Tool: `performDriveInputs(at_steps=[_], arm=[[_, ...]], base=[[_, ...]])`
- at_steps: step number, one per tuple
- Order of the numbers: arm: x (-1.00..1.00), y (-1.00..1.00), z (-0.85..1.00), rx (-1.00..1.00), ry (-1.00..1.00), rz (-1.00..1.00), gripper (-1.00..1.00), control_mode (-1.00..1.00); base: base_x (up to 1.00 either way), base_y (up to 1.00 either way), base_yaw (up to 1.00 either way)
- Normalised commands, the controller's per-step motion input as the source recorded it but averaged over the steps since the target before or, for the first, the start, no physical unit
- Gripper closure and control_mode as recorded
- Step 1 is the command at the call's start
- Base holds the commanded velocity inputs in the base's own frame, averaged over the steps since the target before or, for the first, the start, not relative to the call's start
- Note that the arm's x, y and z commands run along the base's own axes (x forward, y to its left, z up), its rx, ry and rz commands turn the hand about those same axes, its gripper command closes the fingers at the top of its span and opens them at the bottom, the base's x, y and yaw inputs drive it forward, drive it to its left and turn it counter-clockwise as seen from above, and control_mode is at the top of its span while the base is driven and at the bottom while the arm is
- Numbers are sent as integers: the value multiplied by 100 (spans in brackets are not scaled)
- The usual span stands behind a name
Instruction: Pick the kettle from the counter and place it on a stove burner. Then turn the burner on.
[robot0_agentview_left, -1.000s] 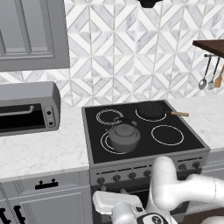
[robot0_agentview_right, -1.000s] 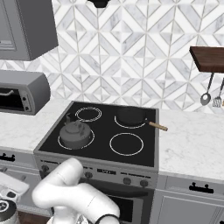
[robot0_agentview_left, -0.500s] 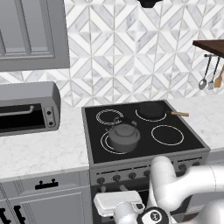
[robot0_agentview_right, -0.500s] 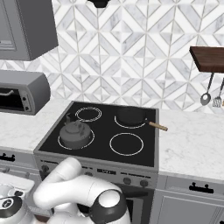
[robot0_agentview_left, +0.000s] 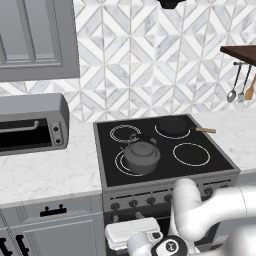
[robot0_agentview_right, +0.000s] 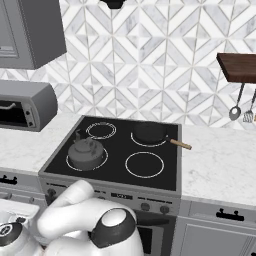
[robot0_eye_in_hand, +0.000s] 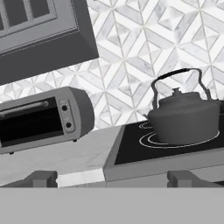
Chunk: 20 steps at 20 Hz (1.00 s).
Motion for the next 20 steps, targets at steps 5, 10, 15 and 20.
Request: performDriveInputs(at_steps=[5, 10, 15, 20], arm=[[46, -1, -24, 5, 0, 0, -100, -100], [49, -21, -27, 16, 0, 0, -100, -100], [43, -40, -37, 19, 0, 0, -100, -100], [33, -42, -24, 18, 0, 0, -100, -100]], base=[[0, 0, 0], [0, 0, 0], [0, 0, 0], [0, 0, 0]])
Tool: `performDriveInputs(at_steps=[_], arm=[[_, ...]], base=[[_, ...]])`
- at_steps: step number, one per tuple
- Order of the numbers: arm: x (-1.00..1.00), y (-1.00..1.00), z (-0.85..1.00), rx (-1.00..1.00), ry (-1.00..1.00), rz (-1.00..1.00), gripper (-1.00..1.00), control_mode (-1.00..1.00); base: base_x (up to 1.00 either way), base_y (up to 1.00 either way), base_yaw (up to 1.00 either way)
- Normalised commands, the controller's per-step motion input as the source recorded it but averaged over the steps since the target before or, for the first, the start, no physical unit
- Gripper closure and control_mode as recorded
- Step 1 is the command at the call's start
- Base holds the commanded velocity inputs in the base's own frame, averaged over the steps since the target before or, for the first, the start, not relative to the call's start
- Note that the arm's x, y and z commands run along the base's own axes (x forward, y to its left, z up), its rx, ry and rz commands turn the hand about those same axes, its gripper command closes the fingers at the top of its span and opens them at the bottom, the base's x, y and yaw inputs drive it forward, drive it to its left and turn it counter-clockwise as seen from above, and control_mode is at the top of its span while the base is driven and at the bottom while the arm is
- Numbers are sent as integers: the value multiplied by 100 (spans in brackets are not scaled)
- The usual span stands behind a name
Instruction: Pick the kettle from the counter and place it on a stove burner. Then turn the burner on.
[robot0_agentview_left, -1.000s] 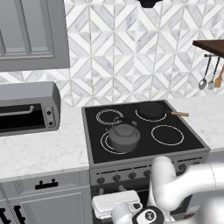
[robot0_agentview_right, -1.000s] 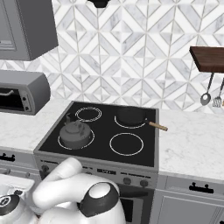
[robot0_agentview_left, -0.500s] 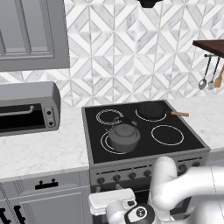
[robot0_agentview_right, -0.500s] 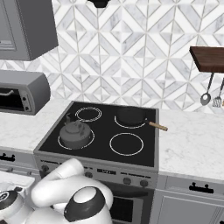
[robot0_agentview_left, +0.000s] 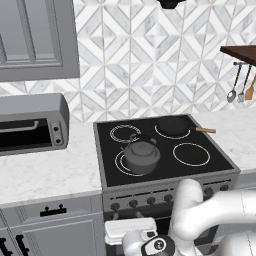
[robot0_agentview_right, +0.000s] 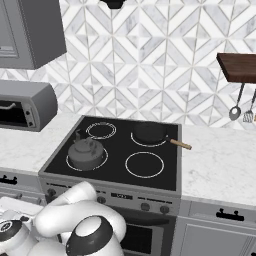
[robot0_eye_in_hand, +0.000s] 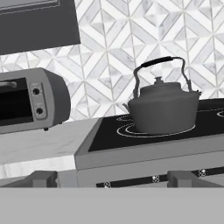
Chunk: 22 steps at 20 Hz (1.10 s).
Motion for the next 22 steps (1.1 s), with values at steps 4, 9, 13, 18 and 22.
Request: performDriveInputs(at_steps=[4, 9, 13, 18, 22], arm=[[37, -39, -3, 17, 0, 0, -100, -100], [24, -18, -3, 8, 0, 0, -100, -100], [19, -7, -10, 0, 0, 1, -100, -100], [27, -8, -21, 0, 0, 1, -100, -100], [35, -13, -23, 0, 0, 2, -100, -100]], base=[[0, 0, 0], [0, 0, 0], [0, 0, 0], [0, 0, 0], [0, 0, 0]])
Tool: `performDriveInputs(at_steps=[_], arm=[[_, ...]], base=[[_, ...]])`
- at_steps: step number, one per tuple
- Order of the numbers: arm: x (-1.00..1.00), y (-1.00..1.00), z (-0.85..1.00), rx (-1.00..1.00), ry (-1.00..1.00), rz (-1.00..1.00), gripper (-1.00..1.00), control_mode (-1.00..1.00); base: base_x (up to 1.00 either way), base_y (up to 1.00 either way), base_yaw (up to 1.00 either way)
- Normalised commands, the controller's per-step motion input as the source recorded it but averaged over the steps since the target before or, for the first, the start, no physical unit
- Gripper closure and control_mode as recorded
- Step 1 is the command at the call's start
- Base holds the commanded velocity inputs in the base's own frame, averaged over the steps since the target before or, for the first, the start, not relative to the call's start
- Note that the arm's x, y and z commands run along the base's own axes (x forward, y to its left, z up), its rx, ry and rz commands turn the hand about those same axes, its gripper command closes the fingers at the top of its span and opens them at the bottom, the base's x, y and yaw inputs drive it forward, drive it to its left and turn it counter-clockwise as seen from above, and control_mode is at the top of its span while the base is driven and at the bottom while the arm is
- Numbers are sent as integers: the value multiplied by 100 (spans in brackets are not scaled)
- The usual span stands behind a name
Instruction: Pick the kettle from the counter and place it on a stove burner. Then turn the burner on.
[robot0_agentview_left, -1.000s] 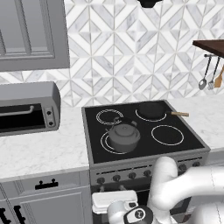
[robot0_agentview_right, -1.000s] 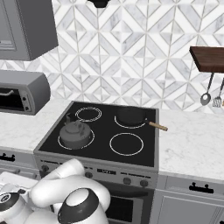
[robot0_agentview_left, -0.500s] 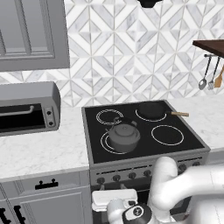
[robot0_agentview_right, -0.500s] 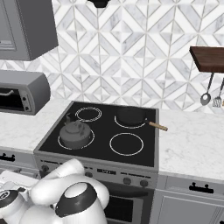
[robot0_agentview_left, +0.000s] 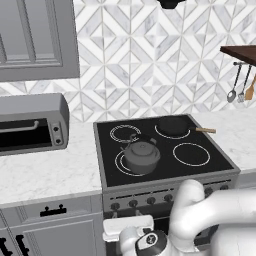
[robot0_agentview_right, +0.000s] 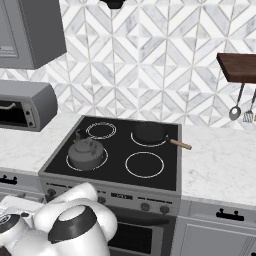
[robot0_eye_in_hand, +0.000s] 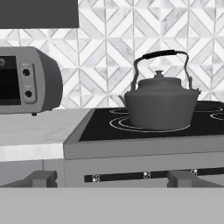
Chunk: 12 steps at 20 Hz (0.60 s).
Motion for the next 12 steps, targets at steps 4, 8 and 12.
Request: performDriveInputs(at_steps=[4, 8, 12], arm=[[28, -23, -14, 0, 0, 3, -100, -100], [26, -26, -14, 0, -1, 4, -100, -100], [25, -20, -14, 0, -1, 4, -100, -100]], base=[[0, 0, 0], [0, 0, 0], [0, 0, 0]])
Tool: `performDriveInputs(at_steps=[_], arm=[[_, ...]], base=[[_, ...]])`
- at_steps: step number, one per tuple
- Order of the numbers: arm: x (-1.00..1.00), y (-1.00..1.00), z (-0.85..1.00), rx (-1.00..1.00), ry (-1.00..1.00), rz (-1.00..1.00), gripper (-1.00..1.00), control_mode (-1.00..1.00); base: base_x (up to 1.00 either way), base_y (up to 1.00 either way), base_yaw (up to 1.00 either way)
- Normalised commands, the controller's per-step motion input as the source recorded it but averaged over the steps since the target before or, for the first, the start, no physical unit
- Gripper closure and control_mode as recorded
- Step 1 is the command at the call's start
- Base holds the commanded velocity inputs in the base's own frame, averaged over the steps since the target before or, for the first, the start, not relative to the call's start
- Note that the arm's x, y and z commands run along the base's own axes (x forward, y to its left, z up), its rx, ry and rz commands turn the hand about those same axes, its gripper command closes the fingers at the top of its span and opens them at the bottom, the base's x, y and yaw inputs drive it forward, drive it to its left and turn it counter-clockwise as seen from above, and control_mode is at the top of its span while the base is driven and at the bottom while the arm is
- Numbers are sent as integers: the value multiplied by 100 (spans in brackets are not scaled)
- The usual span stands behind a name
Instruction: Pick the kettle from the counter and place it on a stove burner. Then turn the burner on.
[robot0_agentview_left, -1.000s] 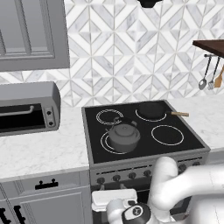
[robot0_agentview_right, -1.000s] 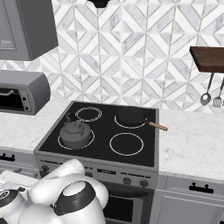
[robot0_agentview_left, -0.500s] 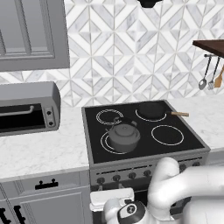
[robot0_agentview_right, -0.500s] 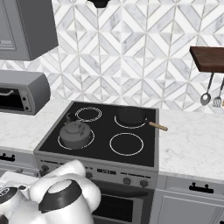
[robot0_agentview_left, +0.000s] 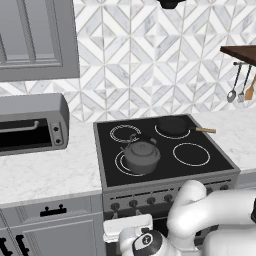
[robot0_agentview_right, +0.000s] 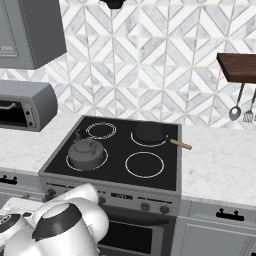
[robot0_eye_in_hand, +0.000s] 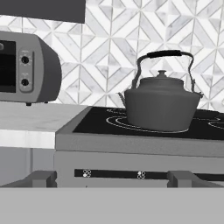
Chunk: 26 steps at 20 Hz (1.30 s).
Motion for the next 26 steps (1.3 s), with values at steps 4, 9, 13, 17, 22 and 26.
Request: performDriveInputs(at_steps=[4, 9, 13, 17, 22, 26], arm=[[25, -19, -6, 0, 0, 3, -100, -100], [27, -20, 0, 0, 0, 3, -100, -100], [28, -16, -7, 0, 0, 3, -100, -100], [28, -14, -12, 0, 0, 3, -100, -100], [29, -16, -13, 0, 0, 3, -100, -100], [29, -21, -19, 0, 0, 4, -100, -100]], base=[[0, 0, 0], [0, 0, 0], [0, 0, 0], [0, 0, 0], [0, 0, 0], [0, 0, 0]])
